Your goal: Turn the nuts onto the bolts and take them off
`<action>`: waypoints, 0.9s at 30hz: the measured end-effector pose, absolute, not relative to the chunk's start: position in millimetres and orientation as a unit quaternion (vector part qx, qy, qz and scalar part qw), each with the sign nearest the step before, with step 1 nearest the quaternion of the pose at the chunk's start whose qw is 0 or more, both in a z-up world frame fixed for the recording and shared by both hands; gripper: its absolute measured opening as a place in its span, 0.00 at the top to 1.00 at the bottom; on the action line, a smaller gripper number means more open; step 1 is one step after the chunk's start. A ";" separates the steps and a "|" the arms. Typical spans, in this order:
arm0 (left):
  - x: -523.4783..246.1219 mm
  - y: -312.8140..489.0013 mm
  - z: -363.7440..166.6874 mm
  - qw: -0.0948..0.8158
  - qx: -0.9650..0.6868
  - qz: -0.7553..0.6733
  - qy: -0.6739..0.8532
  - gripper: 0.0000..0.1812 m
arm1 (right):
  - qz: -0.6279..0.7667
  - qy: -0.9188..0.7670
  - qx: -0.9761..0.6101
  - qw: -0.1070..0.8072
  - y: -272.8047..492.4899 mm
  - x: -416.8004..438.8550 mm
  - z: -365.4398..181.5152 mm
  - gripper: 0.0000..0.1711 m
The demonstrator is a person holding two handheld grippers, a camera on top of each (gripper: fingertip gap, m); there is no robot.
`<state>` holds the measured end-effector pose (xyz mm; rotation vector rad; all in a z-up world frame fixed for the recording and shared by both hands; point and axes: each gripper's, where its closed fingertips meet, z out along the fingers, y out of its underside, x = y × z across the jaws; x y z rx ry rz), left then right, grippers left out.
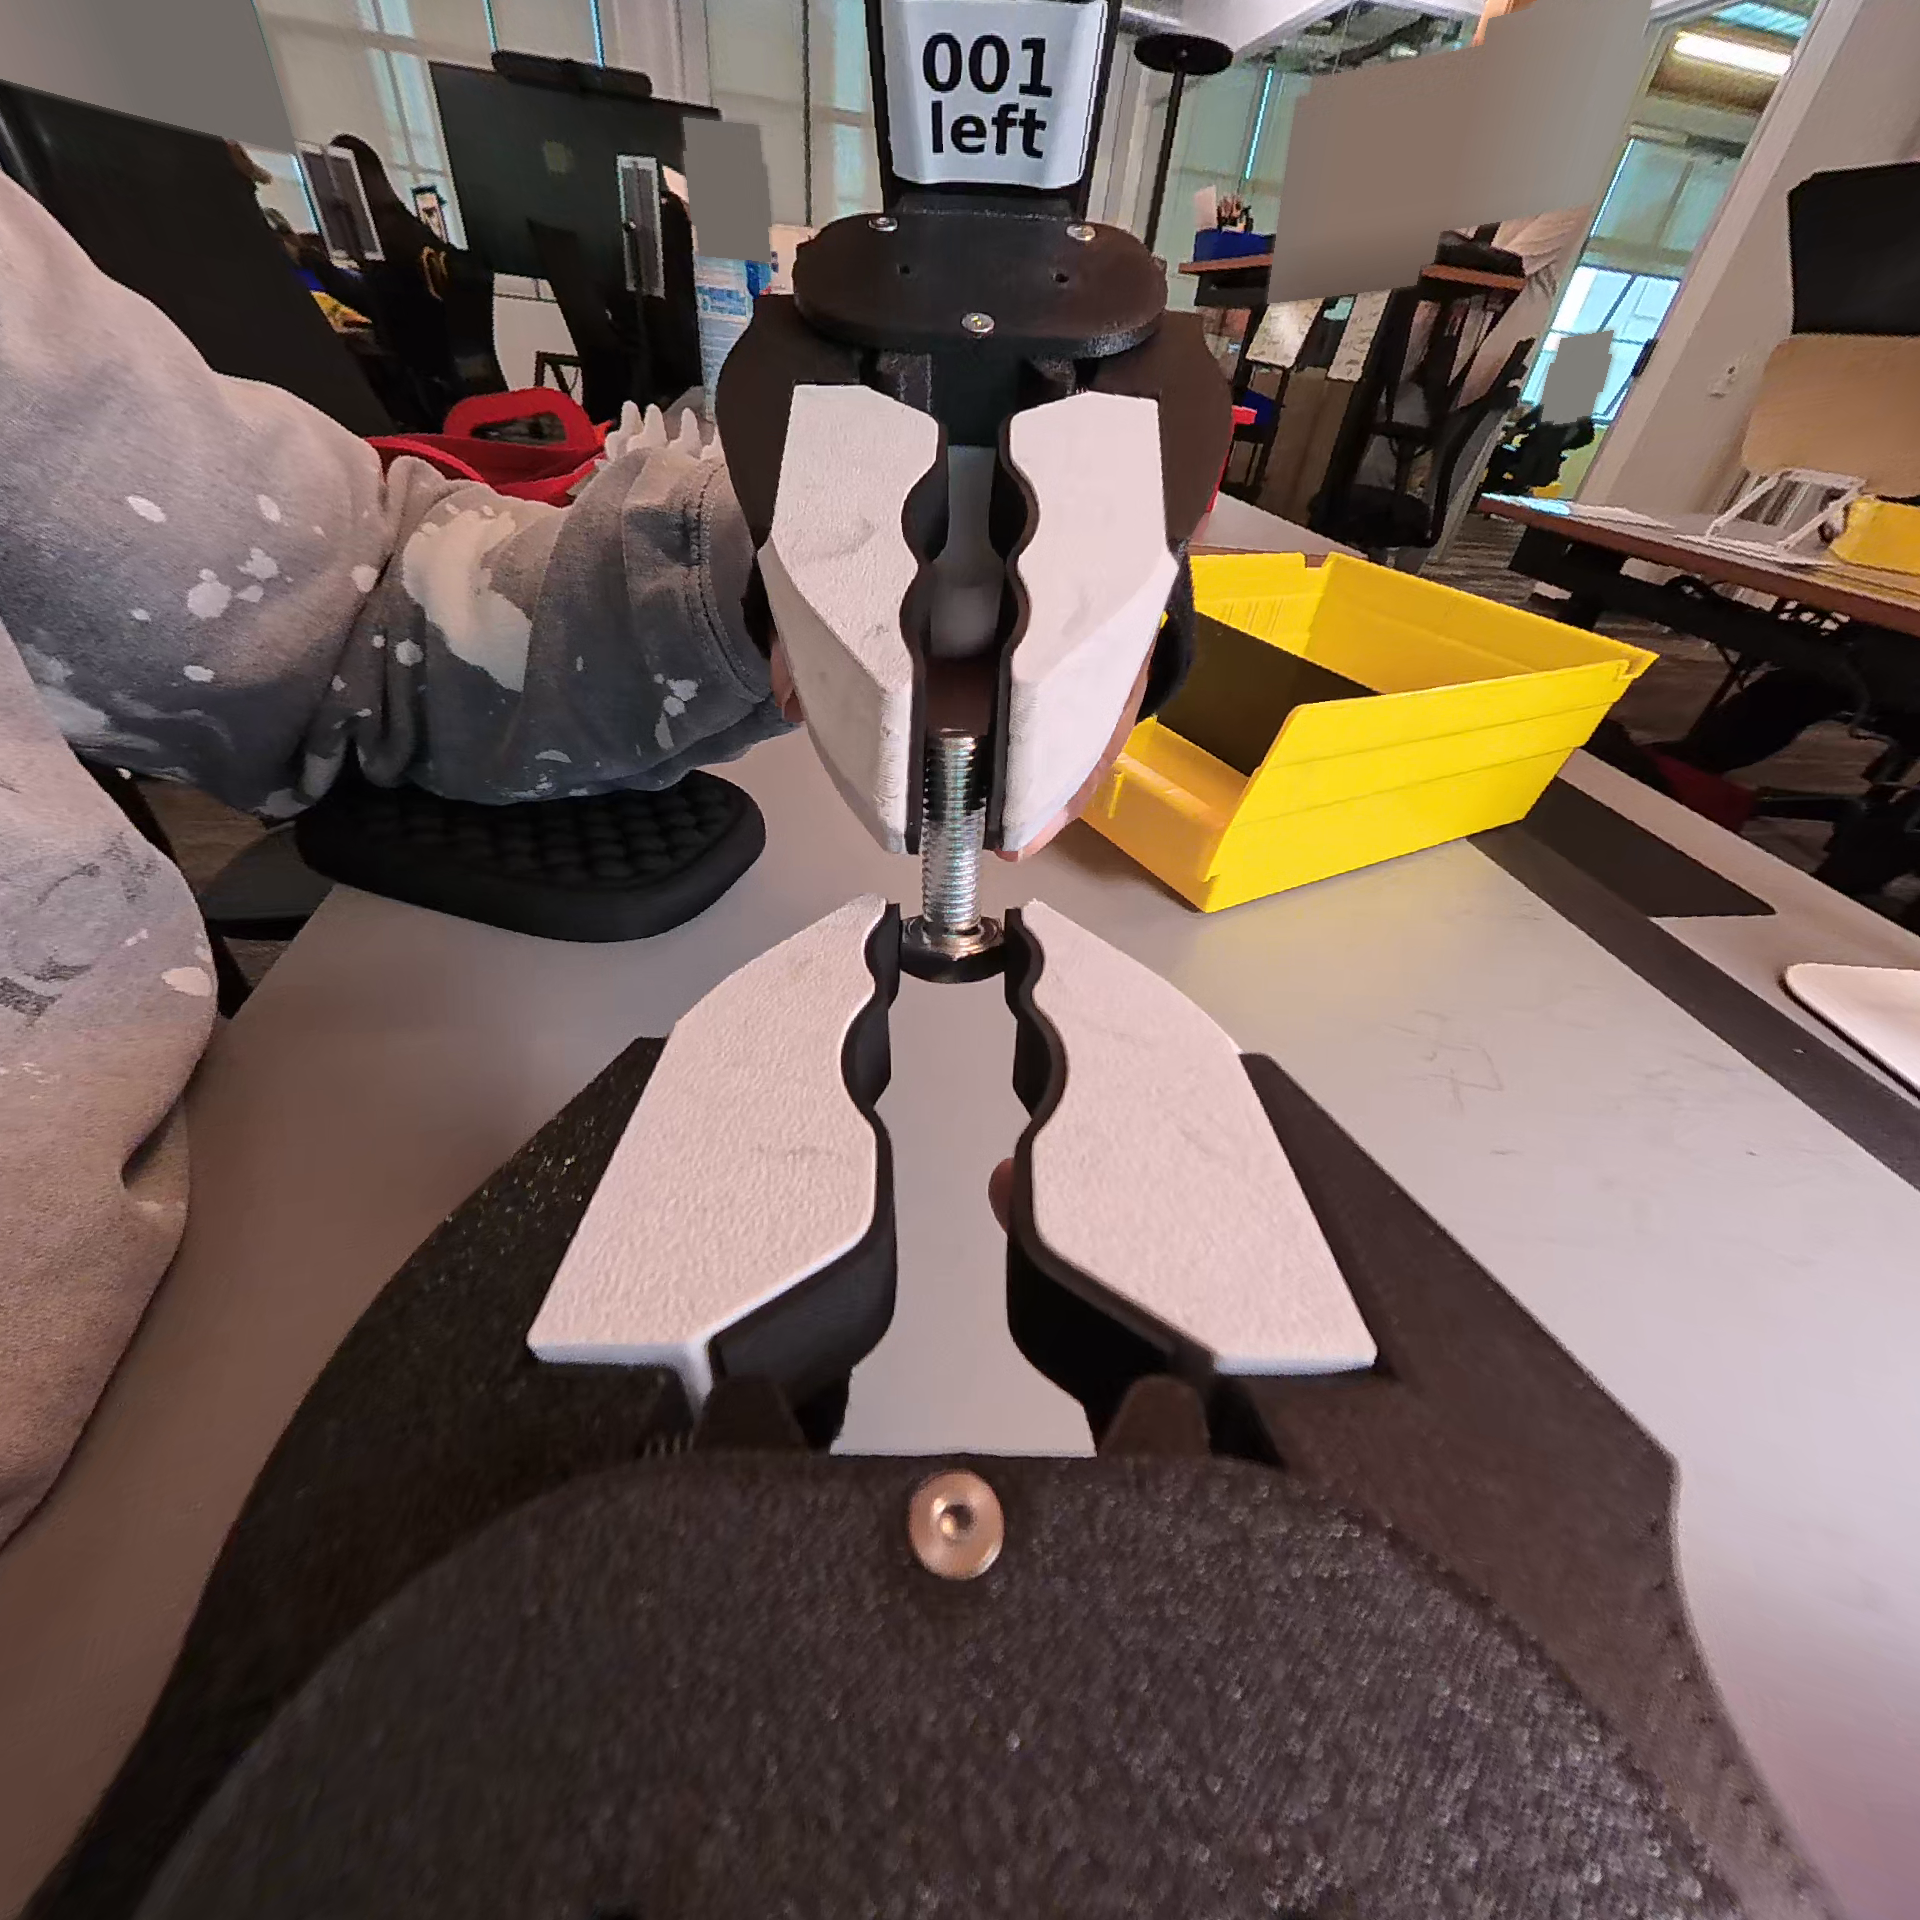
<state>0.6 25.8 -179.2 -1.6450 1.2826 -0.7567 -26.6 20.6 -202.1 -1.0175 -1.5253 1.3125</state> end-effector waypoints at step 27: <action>-214.3 92.6 -125.0 0.561 -0.799 -0.132 0.173 0.83 | 0.538 -0.551 -0.427 0.473 52.5 -12.2 -177.7 0.89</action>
